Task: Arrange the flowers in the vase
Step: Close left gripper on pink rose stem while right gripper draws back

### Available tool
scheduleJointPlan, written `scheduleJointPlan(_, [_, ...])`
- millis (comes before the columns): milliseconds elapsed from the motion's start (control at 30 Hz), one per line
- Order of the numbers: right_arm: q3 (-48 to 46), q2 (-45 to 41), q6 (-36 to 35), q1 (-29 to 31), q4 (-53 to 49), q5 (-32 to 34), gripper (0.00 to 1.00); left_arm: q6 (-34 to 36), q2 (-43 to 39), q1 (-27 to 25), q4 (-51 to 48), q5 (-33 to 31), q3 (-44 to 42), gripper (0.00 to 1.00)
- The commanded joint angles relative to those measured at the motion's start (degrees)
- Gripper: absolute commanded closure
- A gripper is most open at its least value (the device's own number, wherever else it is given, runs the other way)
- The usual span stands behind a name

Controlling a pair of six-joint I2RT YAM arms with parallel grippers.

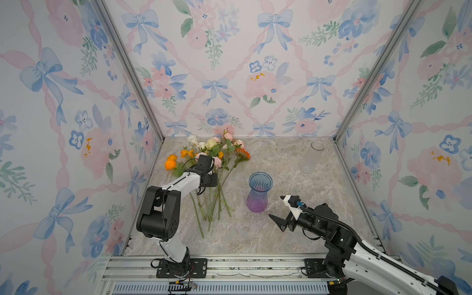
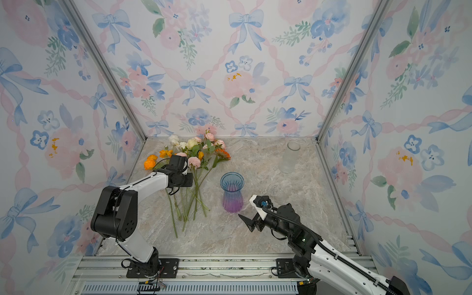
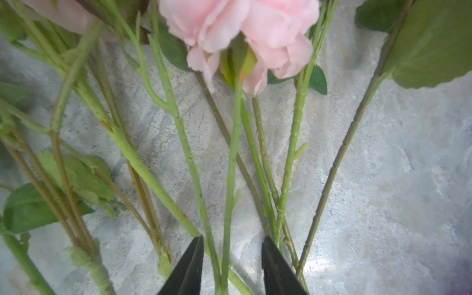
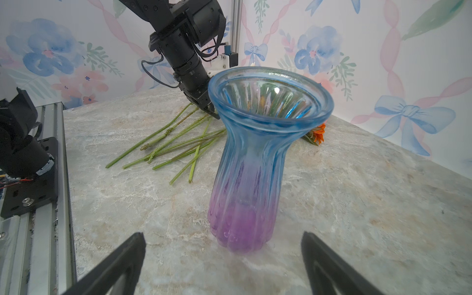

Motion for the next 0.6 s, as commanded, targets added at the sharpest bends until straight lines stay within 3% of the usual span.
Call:
scheduleJointPlan(0, [-0.91, -0.04, 0.13, -0.3, 1.46, 0.85, 0.03, 0.46, 0.29, 0.29, -1.02, -2.4, 0.62, 0.62])
scheduleJointPlan(567, [-1.05, -1.14, 0.29, -1.06, 0.89, 0.51, 0.03, 0.71, 3.6, 0.58, -0.98, -2.84, 1.51, 0.66])
